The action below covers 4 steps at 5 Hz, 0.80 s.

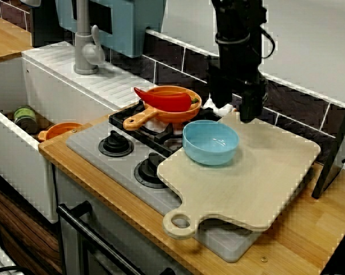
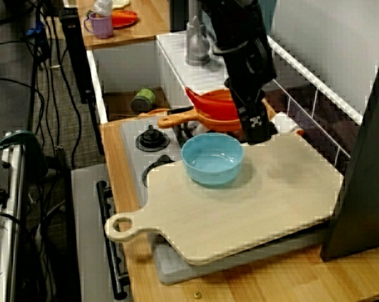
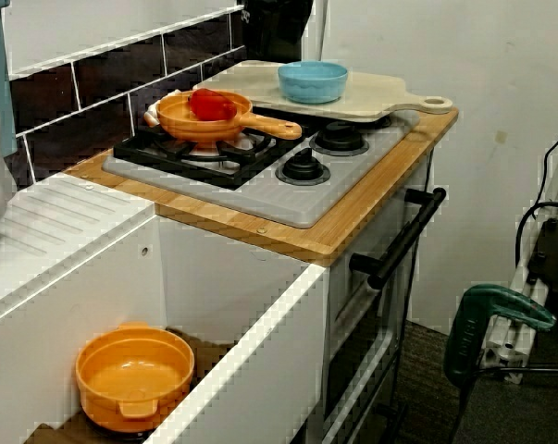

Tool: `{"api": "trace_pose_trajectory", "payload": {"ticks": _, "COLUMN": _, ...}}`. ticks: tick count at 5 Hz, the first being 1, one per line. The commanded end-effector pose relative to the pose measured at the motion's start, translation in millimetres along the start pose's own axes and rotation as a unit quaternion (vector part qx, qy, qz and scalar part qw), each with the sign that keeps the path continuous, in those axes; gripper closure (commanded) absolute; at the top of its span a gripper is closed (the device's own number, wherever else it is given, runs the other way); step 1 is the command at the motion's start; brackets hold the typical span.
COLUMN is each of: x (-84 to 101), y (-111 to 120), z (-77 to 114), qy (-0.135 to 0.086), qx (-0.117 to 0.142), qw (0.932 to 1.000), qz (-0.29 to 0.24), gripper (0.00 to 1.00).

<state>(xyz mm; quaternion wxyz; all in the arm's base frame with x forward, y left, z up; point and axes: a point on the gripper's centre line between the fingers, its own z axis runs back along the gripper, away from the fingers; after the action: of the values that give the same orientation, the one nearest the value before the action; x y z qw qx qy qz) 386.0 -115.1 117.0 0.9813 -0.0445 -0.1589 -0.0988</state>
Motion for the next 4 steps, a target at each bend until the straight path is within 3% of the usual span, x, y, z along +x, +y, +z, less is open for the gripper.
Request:
{"api": "trace_pose_trajectory", "payload": {"ticks": 1, "x": 13.9, "y": 9.7, "z": 45.5, "qy": -0.047, "qx": -0.023, "qw": 0.9983, "qz": -0.024, "gripper": 0.0}}
{"api": "trace_pose_trajectory", "payload": {"ticks": 2, "x": 3.7, "y": 15.1, "z": 46.3, "qy": -0.029, "qx": -0.04, "qw": 0.9964, "qz": -0.069, "gripper": 0.0}}
{"api": "trace_pose_trajectory", "payload": {"ticks": 4, "x": -12.8, "y": 5.9, "z": 51.5, "qy": -0.035, "qx": -0.041, "qw": 0.9833, "qz": -0.174, "gripper": 0.0}}
